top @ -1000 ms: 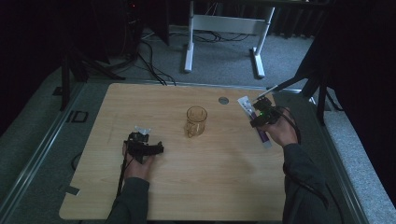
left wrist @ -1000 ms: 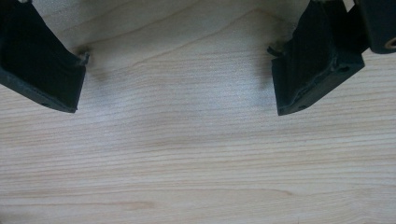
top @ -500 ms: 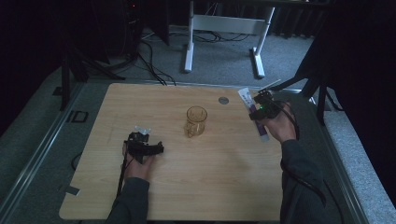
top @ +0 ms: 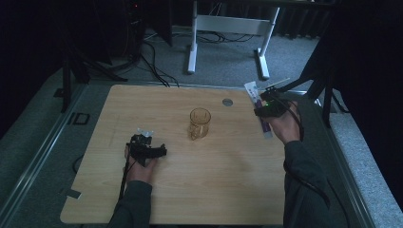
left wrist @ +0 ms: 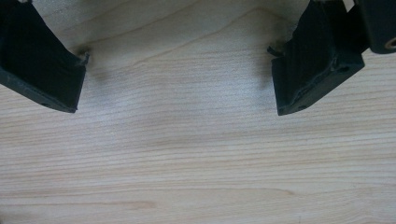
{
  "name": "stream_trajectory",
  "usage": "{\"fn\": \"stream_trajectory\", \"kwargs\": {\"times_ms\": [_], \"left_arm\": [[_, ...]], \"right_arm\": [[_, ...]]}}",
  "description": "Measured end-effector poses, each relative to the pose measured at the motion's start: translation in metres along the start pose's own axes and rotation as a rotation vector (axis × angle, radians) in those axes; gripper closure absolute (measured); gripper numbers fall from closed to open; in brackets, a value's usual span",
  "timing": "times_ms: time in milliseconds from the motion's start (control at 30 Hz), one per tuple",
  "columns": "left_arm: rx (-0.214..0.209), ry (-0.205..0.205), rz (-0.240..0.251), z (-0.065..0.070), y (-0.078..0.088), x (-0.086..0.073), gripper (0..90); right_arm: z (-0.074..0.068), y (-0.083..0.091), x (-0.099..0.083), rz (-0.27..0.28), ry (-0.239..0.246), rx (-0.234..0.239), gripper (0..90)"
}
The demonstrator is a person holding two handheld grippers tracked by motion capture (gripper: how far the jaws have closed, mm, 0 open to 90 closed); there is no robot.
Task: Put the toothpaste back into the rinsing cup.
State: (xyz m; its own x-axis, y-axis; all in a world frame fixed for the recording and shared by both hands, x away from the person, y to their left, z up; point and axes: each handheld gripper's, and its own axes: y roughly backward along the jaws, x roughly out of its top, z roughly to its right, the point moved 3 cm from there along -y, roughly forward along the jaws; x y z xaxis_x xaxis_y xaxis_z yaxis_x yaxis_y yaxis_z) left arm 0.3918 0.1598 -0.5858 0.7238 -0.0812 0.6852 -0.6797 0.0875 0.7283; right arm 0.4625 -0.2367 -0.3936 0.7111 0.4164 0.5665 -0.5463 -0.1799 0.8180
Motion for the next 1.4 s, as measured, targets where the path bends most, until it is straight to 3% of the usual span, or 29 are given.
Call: {"fn": "stream_trajectory", "kwargs": {"times_ms": [467,1400], "left_arm": [[0.000,-0.001,-0.001,0.000,0.000,0.000,2.3],[-0.001,-0.003,-0.001,0.000,0.000,0.000,2.4]], "right_arm": [[-0.003,0.004,0.008,0.069,-0.028,-0.002,71.1],[-0.020,0.006,0.030,0.167,0.001,0.036,71.1]]}}
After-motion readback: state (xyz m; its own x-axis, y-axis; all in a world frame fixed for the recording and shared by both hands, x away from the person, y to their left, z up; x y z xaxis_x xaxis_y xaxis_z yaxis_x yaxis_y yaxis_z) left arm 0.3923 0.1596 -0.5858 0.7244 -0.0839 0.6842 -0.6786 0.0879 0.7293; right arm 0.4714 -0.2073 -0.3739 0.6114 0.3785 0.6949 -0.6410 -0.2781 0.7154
